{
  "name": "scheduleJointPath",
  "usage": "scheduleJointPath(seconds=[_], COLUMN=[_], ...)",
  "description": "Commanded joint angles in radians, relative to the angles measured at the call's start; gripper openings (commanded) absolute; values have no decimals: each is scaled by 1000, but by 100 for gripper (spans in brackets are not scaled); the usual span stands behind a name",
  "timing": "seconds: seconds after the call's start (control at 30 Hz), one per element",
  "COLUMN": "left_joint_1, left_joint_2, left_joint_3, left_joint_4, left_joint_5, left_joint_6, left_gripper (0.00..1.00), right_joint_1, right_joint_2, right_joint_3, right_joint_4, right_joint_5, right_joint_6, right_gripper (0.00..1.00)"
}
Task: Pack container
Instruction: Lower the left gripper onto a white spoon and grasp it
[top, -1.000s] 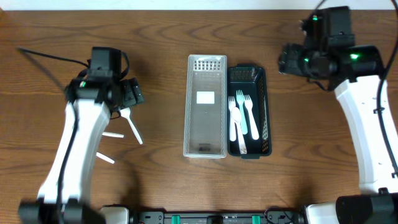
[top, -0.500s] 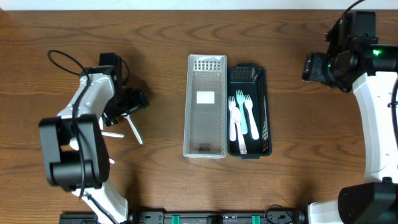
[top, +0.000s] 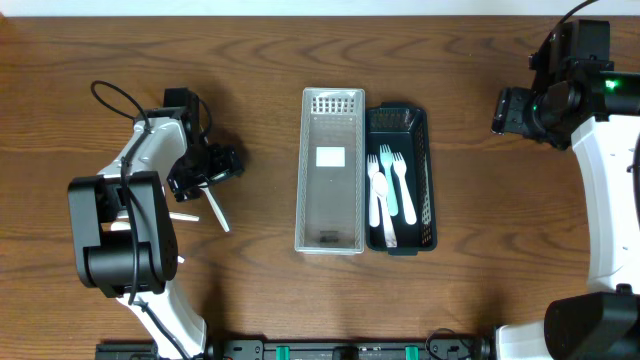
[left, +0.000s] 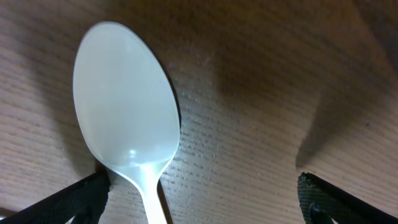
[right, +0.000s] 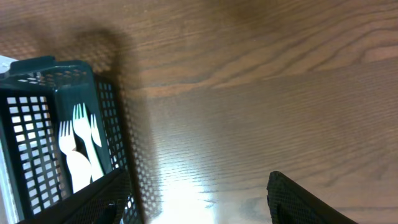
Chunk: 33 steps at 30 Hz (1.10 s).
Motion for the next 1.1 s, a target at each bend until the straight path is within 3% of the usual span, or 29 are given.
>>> scheduleJointPath(seconds=[0.0,0.17,0.53,0.67,0.8,1.07], left_joint_1=[9,9,8,8,8,8], left_joint_2=[11,11,11,11,11,11], left_joint_3=[-38,-40,-40,-40,-40,-40], left_joint_4=[8,-7,-69,-75,-72,-67], left_joint_5=[16,13,-141,-146,-146,-145], left_joint_6=[25,25,17,12,-2,-2], left_gripper=[96,80,61,52,49,18], right_joint_1=[-19,-19,-19,-19,-19,-19], right_joint_2=[-1,-1,-1,-1,-1,-1], right_joint_3=[-2,-2,-2,-2,-2,-2], right_joint_4=[-3,-3,-7,-7,-7,-14], right_joint_5=[20,19,19,19,19,19], right_joint_6=[-19,-19,-19,-19,-19,-19], right_gripper=[74,74,74,74,74,74])
